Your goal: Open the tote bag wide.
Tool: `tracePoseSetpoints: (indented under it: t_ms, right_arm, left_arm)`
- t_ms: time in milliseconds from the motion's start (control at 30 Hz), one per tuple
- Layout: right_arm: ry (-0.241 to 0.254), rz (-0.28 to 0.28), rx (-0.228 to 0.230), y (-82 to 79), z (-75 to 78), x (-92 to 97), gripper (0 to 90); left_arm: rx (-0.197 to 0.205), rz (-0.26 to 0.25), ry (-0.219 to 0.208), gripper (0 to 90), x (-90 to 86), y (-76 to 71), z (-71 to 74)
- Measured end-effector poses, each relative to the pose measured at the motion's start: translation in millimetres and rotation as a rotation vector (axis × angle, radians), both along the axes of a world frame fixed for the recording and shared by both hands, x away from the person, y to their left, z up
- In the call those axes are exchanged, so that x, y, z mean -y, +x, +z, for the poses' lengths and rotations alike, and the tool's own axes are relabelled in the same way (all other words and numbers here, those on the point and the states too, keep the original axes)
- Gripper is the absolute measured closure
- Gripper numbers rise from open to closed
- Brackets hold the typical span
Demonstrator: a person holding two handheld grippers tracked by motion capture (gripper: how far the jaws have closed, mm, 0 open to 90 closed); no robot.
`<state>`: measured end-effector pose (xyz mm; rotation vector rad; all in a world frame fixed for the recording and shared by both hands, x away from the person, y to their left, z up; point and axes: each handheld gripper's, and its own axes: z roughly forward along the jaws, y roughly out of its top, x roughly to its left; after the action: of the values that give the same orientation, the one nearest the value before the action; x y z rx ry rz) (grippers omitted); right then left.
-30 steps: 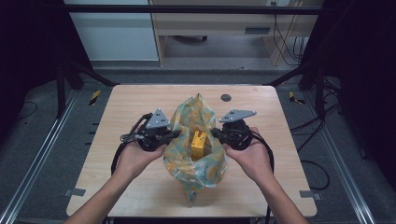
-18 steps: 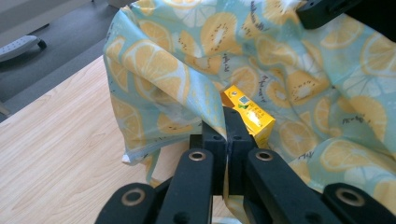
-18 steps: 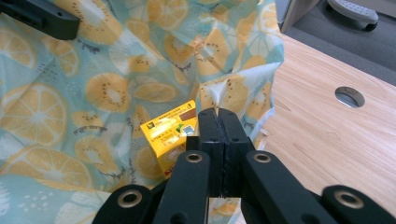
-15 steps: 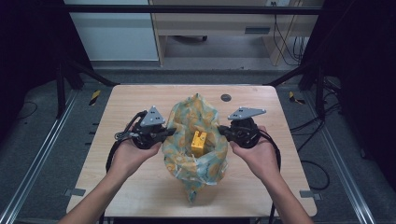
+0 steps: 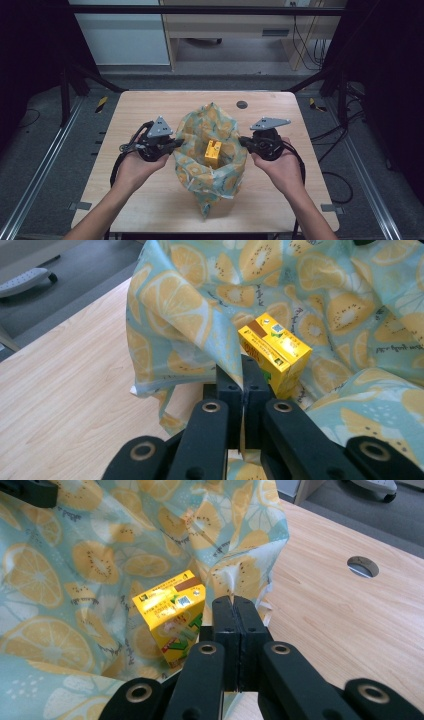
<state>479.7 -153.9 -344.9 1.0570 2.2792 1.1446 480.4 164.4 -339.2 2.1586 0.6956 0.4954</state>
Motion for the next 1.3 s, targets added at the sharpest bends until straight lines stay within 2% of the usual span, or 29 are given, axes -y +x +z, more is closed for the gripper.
tracePoseSetpoints:
  t_ms: [767,1300]
  right_arm:
    - [-0.005,-0.024,-0.042,0.0,-27.4,7.4,89.8]
    - [-0.016,-0.04,-0.076,0.9,-47.9,11.3,89.8]
  left_arm:
    - [-0.054,-0.007,0.009,90.0,0.3,-1.1,-28.2]
    - [-0.095,-0.007,0.051,90.0,1.7,2.8,-55.9]
